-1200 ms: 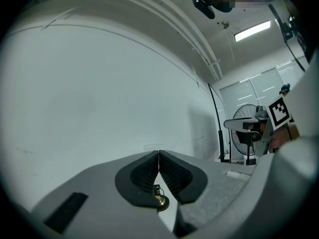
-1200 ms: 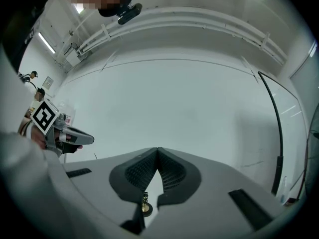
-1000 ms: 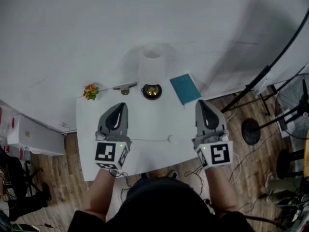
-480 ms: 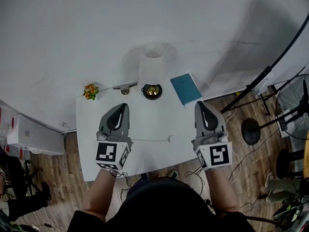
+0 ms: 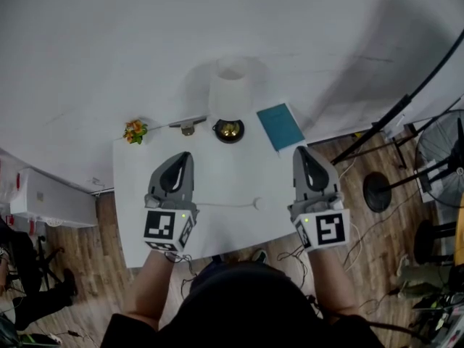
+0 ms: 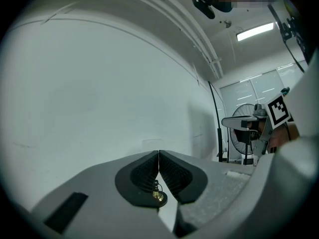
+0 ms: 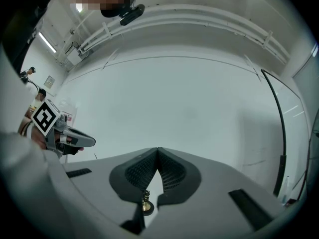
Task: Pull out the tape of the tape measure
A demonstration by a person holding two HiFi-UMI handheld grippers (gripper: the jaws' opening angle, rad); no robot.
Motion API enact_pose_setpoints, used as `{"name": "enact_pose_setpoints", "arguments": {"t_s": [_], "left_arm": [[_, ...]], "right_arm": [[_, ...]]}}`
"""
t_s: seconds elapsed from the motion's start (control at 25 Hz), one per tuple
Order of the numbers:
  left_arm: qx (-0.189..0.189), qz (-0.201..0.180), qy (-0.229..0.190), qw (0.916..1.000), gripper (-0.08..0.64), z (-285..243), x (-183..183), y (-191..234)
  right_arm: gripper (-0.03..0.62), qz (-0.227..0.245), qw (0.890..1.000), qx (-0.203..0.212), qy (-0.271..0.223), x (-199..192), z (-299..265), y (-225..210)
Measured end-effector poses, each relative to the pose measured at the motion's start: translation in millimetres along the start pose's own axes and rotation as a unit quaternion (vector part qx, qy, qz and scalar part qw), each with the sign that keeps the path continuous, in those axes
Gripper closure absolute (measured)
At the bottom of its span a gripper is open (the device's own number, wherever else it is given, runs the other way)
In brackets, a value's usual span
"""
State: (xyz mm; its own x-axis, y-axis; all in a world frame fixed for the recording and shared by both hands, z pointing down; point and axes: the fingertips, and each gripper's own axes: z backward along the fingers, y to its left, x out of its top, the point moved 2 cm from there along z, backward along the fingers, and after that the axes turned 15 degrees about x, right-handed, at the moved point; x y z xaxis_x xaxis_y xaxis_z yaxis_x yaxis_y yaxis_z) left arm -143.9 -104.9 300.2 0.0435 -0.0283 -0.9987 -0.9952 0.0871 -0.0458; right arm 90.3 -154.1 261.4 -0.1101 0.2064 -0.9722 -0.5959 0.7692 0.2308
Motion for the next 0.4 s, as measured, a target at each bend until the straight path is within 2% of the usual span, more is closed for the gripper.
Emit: {"name": "enact_pose_setpoints", "arguments": {"t_s": [0.4], "left_arm": [[0.003, 0.007, 0.006, 1.0, 0.555, -5.1, -5.5, 8.2]], "right_arm": [[0.589, 0.001, 1.0, 0.002, 0.001, -2.3, -11.1, 2.1]]}}
